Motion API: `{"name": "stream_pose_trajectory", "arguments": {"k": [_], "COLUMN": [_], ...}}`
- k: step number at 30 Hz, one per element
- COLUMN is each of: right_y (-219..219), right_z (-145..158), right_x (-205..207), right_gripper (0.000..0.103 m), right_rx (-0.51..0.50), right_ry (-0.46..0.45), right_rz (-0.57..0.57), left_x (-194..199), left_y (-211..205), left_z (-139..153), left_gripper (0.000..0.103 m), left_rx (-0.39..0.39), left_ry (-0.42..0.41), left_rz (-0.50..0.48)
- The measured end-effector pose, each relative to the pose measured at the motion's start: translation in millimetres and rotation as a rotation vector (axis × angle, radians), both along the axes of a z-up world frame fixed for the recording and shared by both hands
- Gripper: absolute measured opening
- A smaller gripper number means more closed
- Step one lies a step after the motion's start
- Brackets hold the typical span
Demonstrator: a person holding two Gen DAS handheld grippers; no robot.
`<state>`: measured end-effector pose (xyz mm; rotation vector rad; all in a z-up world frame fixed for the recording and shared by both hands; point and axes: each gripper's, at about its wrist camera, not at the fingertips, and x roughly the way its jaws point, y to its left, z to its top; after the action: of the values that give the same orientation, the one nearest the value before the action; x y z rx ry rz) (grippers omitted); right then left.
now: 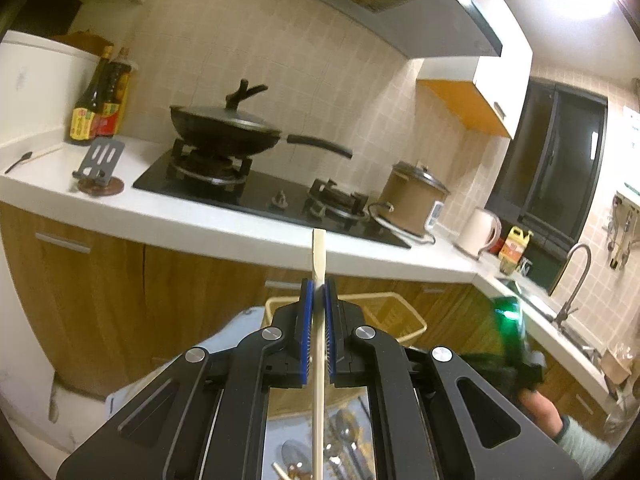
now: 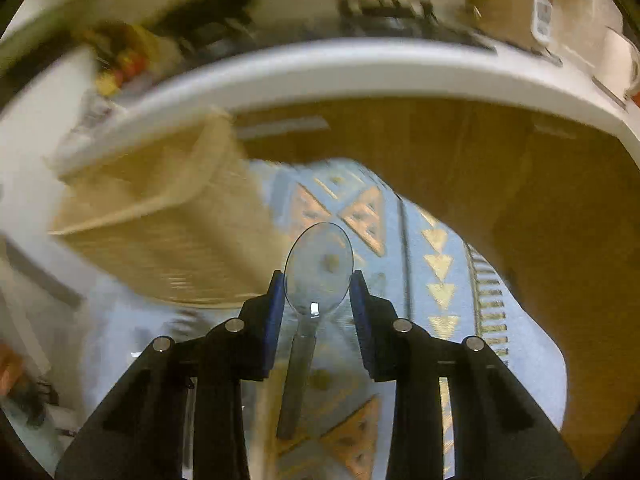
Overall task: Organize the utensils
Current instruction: 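Carry the chopstick in the left gripper and the spoon in the right gripper over the basket, then open the left gripper to drop the chopstick into the basket while the right gripper releases the spoon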
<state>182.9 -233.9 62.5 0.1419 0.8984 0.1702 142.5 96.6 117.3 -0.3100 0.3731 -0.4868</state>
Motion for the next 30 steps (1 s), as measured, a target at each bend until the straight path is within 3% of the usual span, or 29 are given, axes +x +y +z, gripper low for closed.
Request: {"name": "stream_pose_trajectory", "arguments": {"k": [5,10,13,20,30], "right_y": [2.9,7.3,7.5,11.4,26.8], "right_z": [55.2,110.4,128.8,126.8,82.1], "right_x": [-32.2,-25.8,-12.7,18.5,37.5], "right_gripper": [0.030,0.030,0.030,0.030,0.030], "right_rx": [0.121,0.214,0.236,0.126,0.000], "right_ry": [-0.218,-0.375,-0.438,-0.507,-0.488], "right_rz": [0.077,0.110,0.097,-0.015,-0.007], "left_x": [2.3,9.7,22.3,53.2,72.6], "left_y": [-7.0,-15.8,-25.2,-45.3,-45.6], "left_z": [22.4,49.0,60.2,51.8,6.4], "left_gripper": [0.004,0.004,0.004,0.004,0.004], "left_rx": [-0.015,-0.029,-0.026,-0.002,0.012], "left_ry": [-0.061,-0.143,-0.187,-0.240,-0.207], "left_rz": [0.015,0.047,0.069,0.167,0.366]}}
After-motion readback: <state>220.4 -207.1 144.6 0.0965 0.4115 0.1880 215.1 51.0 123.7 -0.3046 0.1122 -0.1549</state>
